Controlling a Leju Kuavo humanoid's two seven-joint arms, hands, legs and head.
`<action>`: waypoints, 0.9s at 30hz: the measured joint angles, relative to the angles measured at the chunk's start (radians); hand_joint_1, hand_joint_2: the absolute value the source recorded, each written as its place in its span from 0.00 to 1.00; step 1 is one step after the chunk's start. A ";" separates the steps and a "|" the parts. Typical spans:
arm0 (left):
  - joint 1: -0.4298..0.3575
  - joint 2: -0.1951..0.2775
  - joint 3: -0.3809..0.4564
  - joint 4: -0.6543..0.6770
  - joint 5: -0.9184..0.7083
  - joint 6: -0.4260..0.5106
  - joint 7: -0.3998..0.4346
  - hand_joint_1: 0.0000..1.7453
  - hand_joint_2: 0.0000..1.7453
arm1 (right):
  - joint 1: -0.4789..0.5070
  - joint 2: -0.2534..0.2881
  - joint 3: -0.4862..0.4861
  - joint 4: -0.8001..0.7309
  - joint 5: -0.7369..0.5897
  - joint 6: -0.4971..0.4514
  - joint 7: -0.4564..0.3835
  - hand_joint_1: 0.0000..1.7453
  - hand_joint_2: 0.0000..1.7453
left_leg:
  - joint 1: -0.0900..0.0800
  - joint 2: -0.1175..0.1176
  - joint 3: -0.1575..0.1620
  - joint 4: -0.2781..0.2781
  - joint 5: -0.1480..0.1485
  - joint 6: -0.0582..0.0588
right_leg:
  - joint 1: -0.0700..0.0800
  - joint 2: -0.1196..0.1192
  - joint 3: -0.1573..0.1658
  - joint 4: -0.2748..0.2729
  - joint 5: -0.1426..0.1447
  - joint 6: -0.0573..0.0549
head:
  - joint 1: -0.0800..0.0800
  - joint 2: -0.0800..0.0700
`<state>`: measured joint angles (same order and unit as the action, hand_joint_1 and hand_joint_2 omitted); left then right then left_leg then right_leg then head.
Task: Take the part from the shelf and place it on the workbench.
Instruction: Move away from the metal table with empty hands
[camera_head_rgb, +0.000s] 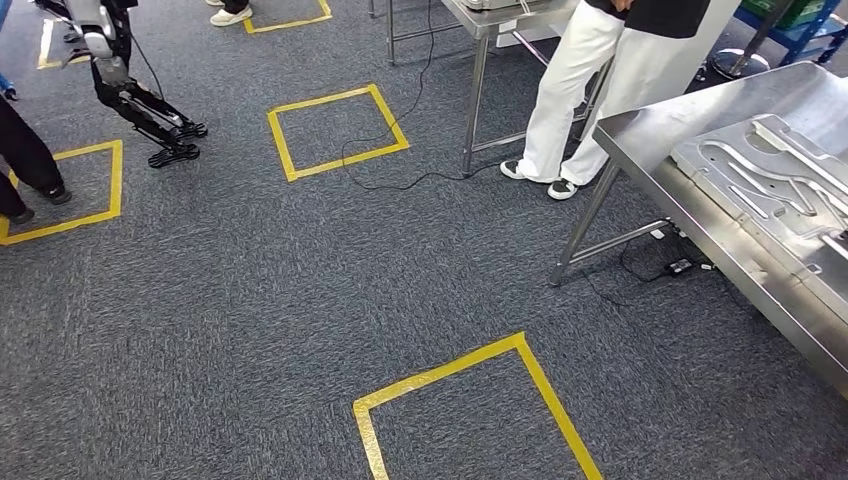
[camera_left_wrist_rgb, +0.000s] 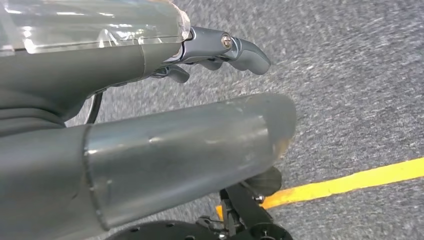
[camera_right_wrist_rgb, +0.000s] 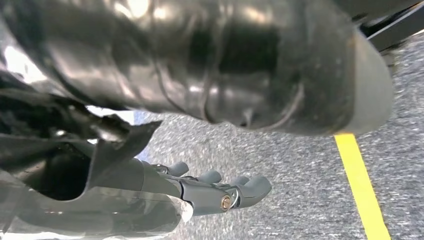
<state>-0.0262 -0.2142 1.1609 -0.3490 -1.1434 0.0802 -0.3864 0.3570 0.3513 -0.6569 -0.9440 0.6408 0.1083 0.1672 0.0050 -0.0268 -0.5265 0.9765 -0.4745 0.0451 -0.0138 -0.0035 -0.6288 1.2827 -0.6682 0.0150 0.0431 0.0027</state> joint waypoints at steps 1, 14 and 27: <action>0.000 0.000 0.000 0.004 -0.001 0.002 0.000 0.00 0.00 | -0.001 0.000 -0.006 0.004 0.004 0.001 0.000 0.00 0.00 | 0.000 -0.013 0.000 0.003 -0.001 -0.001 | 0.000 0.001 -0.004 -0.001 0.018 0.000 | 0.000 0.000; -0.007 0.000 0.000 0.032 -0.005 0.006 -0.002 0.00 0.00 | -0.020 0.002 -0.053 0.034 0.020 0.014 -0.003 0.00 0.00 | 0.006 0.014 -0.132 0.264 -0.138 -0.058 | 0.003 -0.016 0.102 -0.265 0.151 -0.051 | 0.000 0.000; -0.002 0.010 0.008 0.037 0.002 -0.001 0.002 0.00 0.00 | -0.037 0.005 -0.065 0.047 0.035 0.028 -0.017 0.00 0.00 | -0.001 0.038 0.002 0.003 -0.005 -0.006 | 0.004 -0.047 0.103 -0.196 0.078 -0.008 | 0.000 0.000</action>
<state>-0.0282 -0.2043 1.1689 -0.3119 -1.1409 0.0788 -0.3843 0.3198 0.3564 -0.7222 -0.8974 0.6756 0.1362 0.1504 0.0036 0.0114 -0.5241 0.9795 -0.4793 0.0391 -0.0096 -0.0508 -0.5262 1.0863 -0.5904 0.0074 0.0432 0.0027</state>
